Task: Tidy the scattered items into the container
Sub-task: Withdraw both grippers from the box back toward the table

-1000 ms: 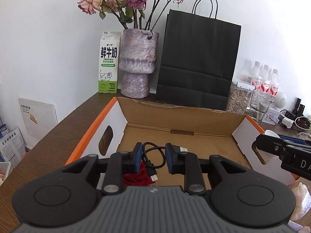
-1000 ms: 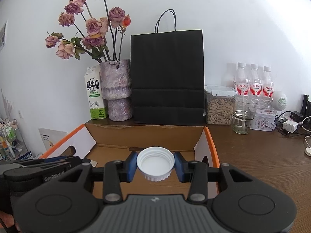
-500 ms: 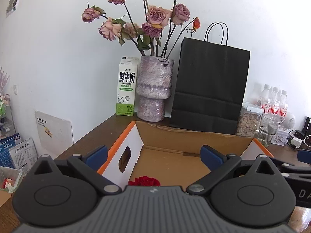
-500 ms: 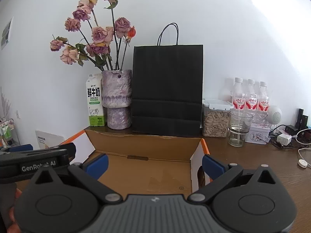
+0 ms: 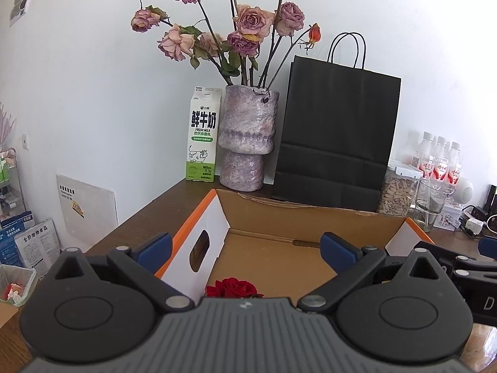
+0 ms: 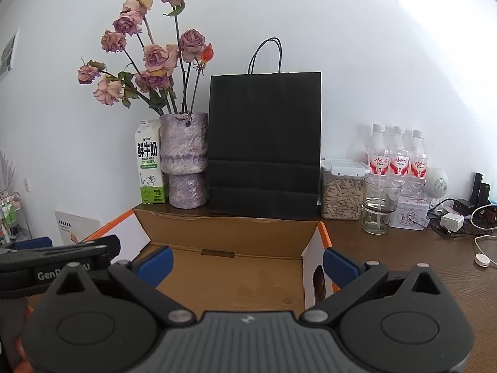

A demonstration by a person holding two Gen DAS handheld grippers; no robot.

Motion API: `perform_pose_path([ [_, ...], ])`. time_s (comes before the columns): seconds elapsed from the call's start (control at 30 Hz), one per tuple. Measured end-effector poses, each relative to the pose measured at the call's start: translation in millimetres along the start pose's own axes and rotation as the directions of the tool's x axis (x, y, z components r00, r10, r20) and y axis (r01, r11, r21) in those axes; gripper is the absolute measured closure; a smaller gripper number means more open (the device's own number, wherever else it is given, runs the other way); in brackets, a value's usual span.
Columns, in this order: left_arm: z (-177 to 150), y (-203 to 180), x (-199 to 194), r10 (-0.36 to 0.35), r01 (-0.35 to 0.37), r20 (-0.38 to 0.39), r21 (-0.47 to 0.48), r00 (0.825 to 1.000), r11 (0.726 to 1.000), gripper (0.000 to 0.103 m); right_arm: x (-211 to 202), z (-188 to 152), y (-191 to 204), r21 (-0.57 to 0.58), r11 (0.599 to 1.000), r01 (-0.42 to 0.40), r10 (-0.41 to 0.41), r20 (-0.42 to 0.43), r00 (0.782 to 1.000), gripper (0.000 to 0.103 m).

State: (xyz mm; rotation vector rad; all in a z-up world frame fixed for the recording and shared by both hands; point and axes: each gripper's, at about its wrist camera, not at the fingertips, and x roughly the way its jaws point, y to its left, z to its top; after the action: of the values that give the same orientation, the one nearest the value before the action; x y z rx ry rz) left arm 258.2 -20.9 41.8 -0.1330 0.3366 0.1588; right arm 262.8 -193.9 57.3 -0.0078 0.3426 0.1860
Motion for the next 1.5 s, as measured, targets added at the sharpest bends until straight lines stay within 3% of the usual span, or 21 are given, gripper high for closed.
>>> perform_pose_path([
  [0.87,-4,-1,-13,-0.006,0.005,0.019,0.009,1.0,1.0,0.0,-29,1,-5,0.036,0.999,0.02,-0.023,0.065,0.998,0.0],
  [1.13,-1,6,-43,-0.02,0.019,0.036,0.023,0.999,1.0,0.0,-58,-3,-11,0.053,0.999,0.001,-0.004,0.053,0.999,0.0],
  [1.5,-22,39,-111,-0.031,0.032,-0.02,0.047,0.999,0.998,0.0,-123,-37,-20,0.054,0.998,0.014,-0.013,-0.017,1.0,0.0],
])
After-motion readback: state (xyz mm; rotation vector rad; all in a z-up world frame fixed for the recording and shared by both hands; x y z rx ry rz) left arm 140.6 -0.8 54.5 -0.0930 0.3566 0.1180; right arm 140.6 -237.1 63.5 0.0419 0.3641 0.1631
